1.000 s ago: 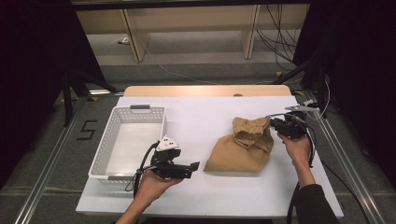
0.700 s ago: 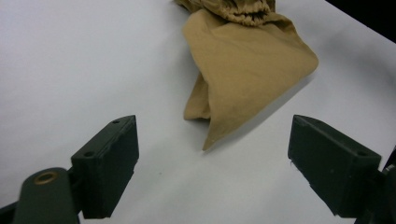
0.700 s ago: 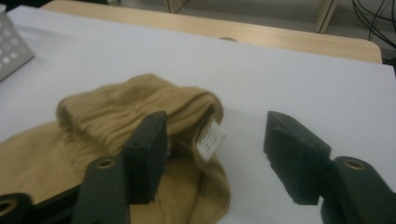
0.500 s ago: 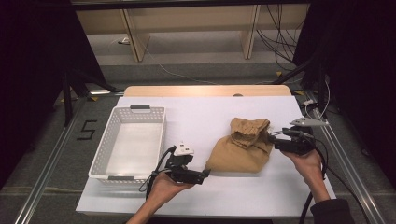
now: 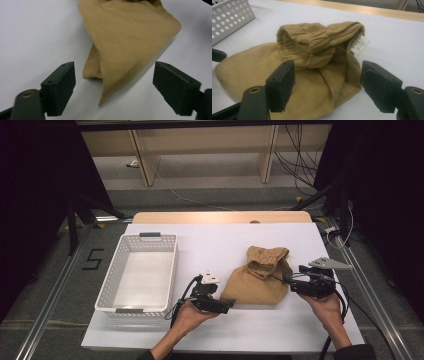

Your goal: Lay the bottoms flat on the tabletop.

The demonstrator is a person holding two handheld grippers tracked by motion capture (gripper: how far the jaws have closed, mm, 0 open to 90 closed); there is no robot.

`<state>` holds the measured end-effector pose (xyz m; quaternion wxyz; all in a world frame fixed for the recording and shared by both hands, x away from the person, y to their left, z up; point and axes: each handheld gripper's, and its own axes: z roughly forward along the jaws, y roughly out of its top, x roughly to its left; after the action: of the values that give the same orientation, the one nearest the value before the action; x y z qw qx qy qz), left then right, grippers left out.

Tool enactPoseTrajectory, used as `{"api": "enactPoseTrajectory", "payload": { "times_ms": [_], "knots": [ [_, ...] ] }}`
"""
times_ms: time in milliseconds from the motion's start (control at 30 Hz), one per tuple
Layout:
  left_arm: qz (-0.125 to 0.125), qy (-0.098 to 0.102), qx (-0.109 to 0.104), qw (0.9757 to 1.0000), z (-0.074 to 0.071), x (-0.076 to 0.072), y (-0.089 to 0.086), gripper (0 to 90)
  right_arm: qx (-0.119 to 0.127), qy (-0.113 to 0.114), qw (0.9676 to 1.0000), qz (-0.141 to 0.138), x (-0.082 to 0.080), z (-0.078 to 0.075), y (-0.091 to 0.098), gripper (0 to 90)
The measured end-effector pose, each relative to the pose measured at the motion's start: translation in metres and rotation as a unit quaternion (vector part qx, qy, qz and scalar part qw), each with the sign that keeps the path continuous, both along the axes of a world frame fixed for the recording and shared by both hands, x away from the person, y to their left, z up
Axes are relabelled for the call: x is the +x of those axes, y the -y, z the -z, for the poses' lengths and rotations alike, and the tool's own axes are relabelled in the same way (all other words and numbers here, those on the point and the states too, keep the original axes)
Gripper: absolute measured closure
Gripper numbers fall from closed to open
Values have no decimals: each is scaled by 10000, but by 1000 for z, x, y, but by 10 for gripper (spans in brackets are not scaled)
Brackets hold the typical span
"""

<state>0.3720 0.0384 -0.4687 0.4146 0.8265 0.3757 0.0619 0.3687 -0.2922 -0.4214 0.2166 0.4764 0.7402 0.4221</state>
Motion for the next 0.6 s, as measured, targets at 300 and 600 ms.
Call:
{"api": "enactPoseTrajectory", "payload": {
  "times_ms": [300,600],
  "knots": [
    [138,-45,81,9999,10,11,11,290,39,-5,9999,-147,-11,3,-10,278],
    [250,-340,48,9991,14,15,17,526,-74,-118,9997,-179,-11,9,-12,279]
  ]
}}
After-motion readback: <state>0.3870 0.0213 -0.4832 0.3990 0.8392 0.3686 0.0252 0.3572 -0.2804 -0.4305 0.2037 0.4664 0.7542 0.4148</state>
